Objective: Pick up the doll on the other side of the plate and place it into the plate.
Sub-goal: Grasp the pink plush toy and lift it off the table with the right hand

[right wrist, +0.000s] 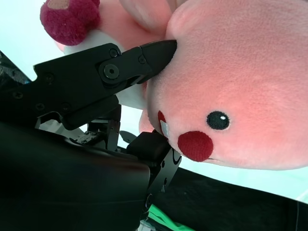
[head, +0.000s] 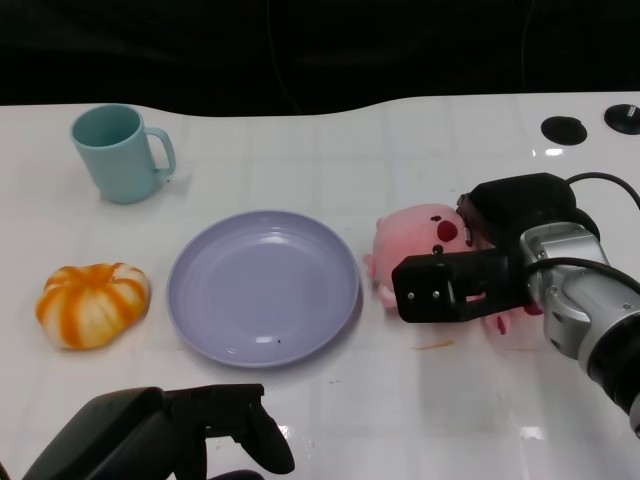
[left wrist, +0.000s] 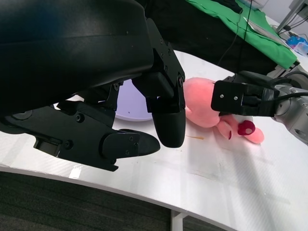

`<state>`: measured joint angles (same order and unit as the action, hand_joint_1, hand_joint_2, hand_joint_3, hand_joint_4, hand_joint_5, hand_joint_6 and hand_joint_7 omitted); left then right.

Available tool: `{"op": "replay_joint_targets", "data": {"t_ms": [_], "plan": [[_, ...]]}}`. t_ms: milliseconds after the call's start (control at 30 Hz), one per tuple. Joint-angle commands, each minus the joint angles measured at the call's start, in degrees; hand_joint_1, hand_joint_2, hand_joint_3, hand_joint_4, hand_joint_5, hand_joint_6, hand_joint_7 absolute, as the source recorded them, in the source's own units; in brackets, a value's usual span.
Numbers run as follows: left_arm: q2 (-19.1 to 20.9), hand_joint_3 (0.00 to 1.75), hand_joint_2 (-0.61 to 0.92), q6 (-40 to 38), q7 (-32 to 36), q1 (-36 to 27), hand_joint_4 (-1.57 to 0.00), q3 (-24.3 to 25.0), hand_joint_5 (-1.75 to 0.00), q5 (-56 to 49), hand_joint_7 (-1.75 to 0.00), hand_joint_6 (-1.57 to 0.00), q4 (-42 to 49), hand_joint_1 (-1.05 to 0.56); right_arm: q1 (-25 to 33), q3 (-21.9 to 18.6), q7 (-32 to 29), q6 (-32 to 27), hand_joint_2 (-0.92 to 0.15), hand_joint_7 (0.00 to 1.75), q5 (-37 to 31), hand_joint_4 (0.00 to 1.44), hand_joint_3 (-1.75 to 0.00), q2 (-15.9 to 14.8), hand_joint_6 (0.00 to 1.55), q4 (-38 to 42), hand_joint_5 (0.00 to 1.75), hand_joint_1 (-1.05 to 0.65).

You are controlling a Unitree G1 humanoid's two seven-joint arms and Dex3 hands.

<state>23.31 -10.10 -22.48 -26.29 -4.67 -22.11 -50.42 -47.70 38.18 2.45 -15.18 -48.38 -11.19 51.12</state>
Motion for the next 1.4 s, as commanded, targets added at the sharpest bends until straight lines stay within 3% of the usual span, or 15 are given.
{"op": "replay_joint_targets", "data": {"t_ms": [33,200,233,267,300,367,433,500,600,667,733,1067,1267,1400], "plan": [[0.49,0.41,0.92,-0.15,-0.7,0.1,-0.56,0.3,-1.75,0.03,-0.98,-0.68,-0.52,-0.23,2.71,-1.95,-1.66,0.21,-0.92,0.02,1.66,0.78,-0.2,-0.31,0.92,-1.49,1.64,-0.38],[0.51,0.41,0.92,-0.61,-0.93,0.26,-0.56,0.48,-1.75,0.18,-0.98,-0.68,-0.45,-0.24,5.06,-5.45,-4.4,1.78,-0.92,0.1,4.04,0.78,-0.22,-1.95,1.14,-5.89,1.69,-0.34],[0.47,0.41,0.92,-0.79,-0.97,0.29,-0.56,0.47,-1.75,0.15,-0.98,-0.68,-0.51,-0.24,5.65,-6.36,-5.13,2.18,-0.91,0.28,4.65,0.82,-0.27,-2.25,1.18,-6.82,1.72,-0.32],[0.43,0.41,0.92,-0.9,-1.02,0.31,-0.56,0.46,-1.75,0.12,-0.98,-0.68,-0.56,-0.24,6.07,-6.97,-5.55,2.47,-0.89,0.8,4.99,0.86,-0.33,-2.44,1.01,-7.47,1.73,-0.31],[0.41,0.42,0.92,-0.81,-1.0,0.38,-0.56,0.5,-1.75,0.17,-0.98,-0.68,-0.46,-0.24,6.59,-7.7,-6.36,2.76,-0.89,1.01,5.34,0.87,-0.35,-2.64,0.93,-8.25,1.74,-0.31],[0.45,0.41,0.92,-0.69,-0.99,0.45,-0.56,0.59,-1.75,0.31,-0.98,-0.67,-0.25,-0.23,7.7,-9.26,-8.27,3.73,-0.89,1.34,6.28,0.91,-0.38,-3.06,0.8,-9.81,1.75,-0.32],[0.54,0.41,0.92,-0.36,-0.89,0.49,-0.56,0.69,-1.75,0.43,-0.98,-0.67,0.04,-0.23,8.84,-10.74,-10.14,5.0,-0.9,1.51,7.0,0.92,-0.38,-3.61,0.73,-11.44,1.75,-0.32],[0.6,0.41,0.92,-0.22,-0.86,0.52,-0.57,0.76,-1.75,0.51,-0.98,-0.67,0.22,-0.23,9.73,-11.94,-11.38,5.75,-0.88,1.42,7.55,0.94,-0.36,-3.98,0.76,-12.68,1.75,-0.31],[0.61,0.4,0.92,-0.47,-0.97,0.55,-0.56,0.81,-1.75,0.65,-0.98,-0.68,0.26,-0.23,10.56,-13.2,-12.48,6.02,-0.75,1.53,7.94,0.95,-0.59,-4.24,0.74,-13.79,1.75,-0.29],[0.64,0.4,0.92,-0.17,-0.86,0.51,-0.56,0.91,-1.75,0.76,-0.98,-0.68,0.43,-0.22,11.14,-13.91,-13.68,7.17,-0.65,1.7,8.16,0.95,-0.71,-4.59,0.7,-14.17,1.75,-0.26],[0.78,0.4,0.92,-0.04,-0.89,0.49,-0.56,0.99,-1.75,0.68,-0.97,-0.68,0.47,-0.23,11.58,-14.71,-14.12,7.74,-0.59,1.72,8.56,0.95,-0.82,-4.75,0.7,-14.55,1.75,-0.25],[0.73,0.39,0.92,0.57,-0.75,0.53,-0.57,1.17,-1.75,0.85,-0.97,-0.68,1.15,-0.23,12.28,-18.35,-15.57,9.42,-0.5,1.74,11.13,0.97,-1.0,-4.53,0.72,-15.64,1.75,-0.24],[0.58,0.4,0.92,0.75,-0.69,0.93,-0.57,0.74,-1.75,0.79,-0.96,-0.68,1.67,-0.23,11.09,-20.05,-13.7,9.25,-0.48,1.75,13.39,0.99,-1.08,-3.79,0.75,-18.42,1.75,-0.23],[0.27,0.4,0.92,1.14,-0.27,1.17,-0.57,0.05,-1.75,0.32,-0.96,-0.68,2.04,-0.23,9.71,-19.96,-11.26,8.58,-0.43,1.75,14.15,0.99,-1.24,-2.62,0.76,-20.92,1.75,-0.23]]}}
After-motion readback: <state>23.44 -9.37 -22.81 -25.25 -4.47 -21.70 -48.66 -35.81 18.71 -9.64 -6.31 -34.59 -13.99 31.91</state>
